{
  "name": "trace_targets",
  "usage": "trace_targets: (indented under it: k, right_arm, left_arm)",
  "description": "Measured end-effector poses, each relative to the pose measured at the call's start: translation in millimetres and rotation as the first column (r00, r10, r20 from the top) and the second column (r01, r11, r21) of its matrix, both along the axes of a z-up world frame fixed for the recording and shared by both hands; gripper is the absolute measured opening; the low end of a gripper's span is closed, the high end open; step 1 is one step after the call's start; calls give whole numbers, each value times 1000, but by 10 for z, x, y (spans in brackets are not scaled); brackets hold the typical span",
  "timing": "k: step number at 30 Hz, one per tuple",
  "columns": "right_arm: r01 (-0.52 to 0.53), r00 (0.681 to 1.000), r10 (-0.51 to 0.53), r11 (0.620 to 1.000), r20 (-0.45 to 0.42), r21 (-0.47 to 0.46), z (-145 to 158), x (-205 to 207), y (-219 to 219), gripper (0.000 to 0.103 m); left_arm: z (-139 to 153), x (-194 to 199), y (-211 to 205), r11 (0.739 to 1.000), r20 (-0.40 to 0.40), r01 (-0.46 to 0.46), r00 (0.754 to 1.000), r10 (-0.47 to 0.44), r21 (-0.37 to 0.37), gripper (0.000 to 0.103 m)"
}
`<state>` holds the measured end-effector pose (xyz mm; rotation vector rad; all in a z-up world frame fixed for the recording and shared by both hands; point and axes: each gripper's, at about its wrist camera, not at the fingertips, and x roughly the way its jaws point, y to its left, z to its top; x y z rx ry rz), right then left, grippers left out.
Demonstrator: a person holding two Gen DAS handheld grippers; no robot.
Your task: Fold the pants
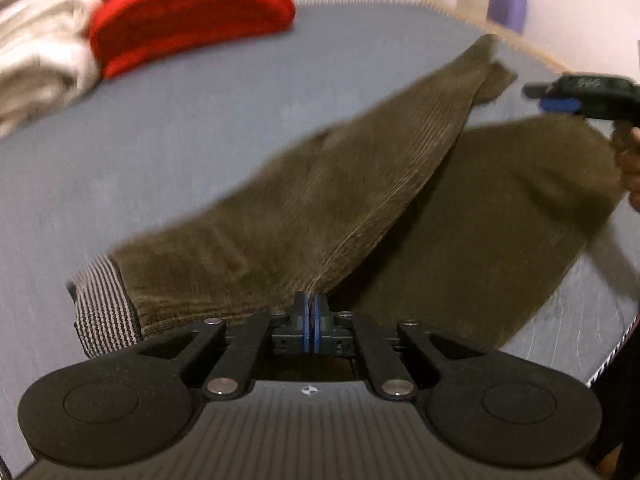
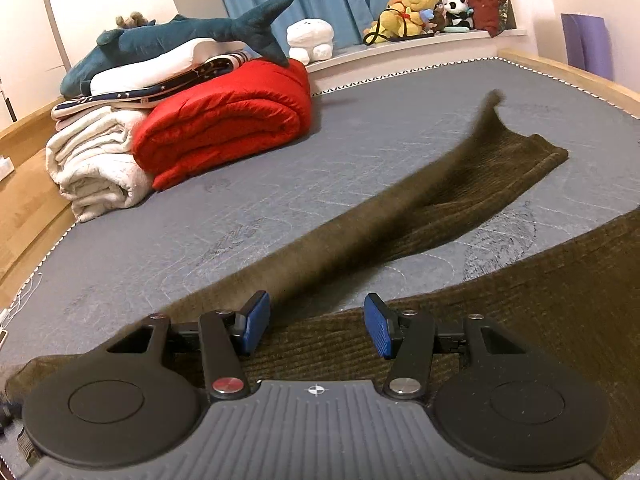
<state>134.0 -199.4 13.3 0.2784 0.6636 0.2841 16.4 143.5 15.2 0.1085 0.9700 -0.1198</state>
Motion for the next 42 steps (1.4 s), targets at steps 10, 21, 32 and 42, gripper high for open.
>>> trace_targets:
  k: [10,21,32,42]
  right_arm:
    - [41,998,-39,999,-49,28,-71,14,-116,55]
    - [22,997,-20,999,-76,35,-124,57,-49,57]
    - [28,996,-25,999,-87,35,-161,97,-77,59]
    - [136,989,-133,990,-70,43,-213,87,-166,57]
  left_arm:
    - [7,147,171,948,-53,-25,999,9,-318,27]
    - [-327,389,738,824,-249,-428,901,356,-371,51]
    - [-326,495,680,835,-192,-468,883,429,-289,19]
    - [-17,349,536,907,44,-406,910,412,-108,12]
